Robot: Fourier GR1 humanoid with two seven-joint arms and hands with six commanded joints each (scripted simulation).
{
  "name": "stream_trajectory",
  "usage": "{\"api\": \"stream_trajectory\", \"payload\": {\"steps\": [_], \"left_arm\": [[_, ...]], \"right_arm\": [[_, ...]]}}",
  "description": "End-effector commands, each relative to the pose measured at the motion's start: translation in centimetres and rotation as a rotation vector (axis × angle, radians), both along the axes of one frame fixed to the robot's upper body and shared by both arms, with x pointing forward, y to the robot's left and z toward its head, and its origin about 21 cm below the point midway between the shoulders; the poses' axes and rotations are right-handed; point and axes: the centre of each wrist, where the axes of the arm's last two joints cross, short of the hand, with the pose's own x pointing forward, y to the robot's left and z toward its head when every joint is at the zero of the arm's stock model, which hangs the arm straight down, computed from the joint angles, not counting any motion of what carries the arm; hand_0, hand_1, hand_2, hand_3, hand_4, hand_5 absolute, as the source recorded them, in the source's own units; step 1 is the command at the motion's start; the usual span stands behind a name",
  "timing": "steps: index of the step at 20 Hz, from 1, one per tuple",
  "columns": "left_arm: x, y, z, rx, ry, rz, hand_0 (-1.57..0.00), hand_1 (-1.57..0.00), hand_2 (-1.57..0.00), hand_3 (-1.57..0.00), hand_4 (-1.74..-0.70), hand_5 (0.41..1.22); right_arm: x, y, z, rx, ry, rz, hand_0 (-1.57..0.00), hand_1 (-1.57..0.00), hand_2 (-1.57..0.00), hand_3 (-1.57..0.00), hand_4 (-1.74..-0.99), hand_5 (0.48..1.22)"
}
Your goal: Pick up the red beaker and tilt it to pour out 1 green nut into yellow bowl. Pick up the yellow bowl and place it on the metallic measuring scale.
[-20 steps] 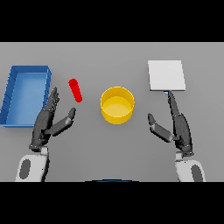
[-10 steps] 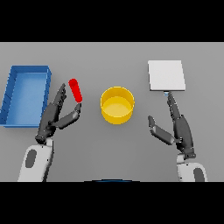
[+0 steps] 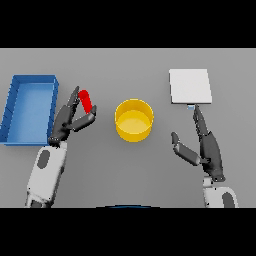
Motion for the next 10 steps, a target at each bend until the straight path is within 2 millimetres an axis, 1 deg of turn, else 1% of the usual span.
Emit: {"api": "stream_trajectory", "payload": {"steps": [1, 2, 3, 4, 6, 9, 10], "left_arm": [[0.4, -0.2, -0.1, -0.004, -0.002, -0.001, 0.0, 0.0, 0.0, 0.0, -1.33, 0.714], [1.1, -0.2, 0.2, -0.005, 0.0, -0.005, 0.0, 0.0, 0.0, 0.0, -1.33, 0.714], [1.4, -0.5, -0.1, 0.001, -0.006, -0.008, 0.0, 0.0, 0.0, 0.0, -1.32, 0.712], [1.8, -0.3, -0.1, 0.001, -0.009, -0.01, 0.0, 0.0, 0.0, 0.0, -1.32, 0.713], [2.8, -0.5, 0.5, 0.006, -0.014, -0.01, 0.0, 0.0, 0.0, 0.0, -1.32, 0.706], [3.5, -0.7, 0.5, 0.015, -0.012, -0.022, 0.0, 0.0, 0.0, 0.0, -1.31, 0.706], [3.9, -1.2, 0.6, 0.011, -0.007, -0.025, 0.0, 0.0, 0.0, 0.0, -1.32, 0.708]], "right_arm": [[0.0, 0.0, 0.0, 0.003, 0.0, -0.007, 0.0, 0.0, 0.0, 0.0, -1.338, 0.688], [0.1, 0.0, 0.0, 0.003, -0.001, -0.004, 0.0, 0.0, 0.0, 0.0, -1.338, 0.688], [0.2, 0.0, 0.1, 0.011, 0.005, 0.002, 0.0, 0.0, 0.0, 0.0, -1.338, 0.688], [0.3, -0.2, 0.3, 0.01, 0.003, 0.002, 0.0, 0.0, 0.0, 0.0, -1.336, 0.688], [0.3, -0.3, 0.0, 0.007, 0.007, -0.003, 0.0, 0.0, 0.0, 0.0, -1.331, 0.687], [0.2, 0.0, 0.1, 0.022, 0.001, 0.003, 0.0, 0.0, 0.0, 0.0, -1.324, 0.683], [0.2, -0.1, 0.0, 0.023, 0.009, -0.002, 0.0, 0.0, 0.0, 0.0, -1.32, 0.683]]}}
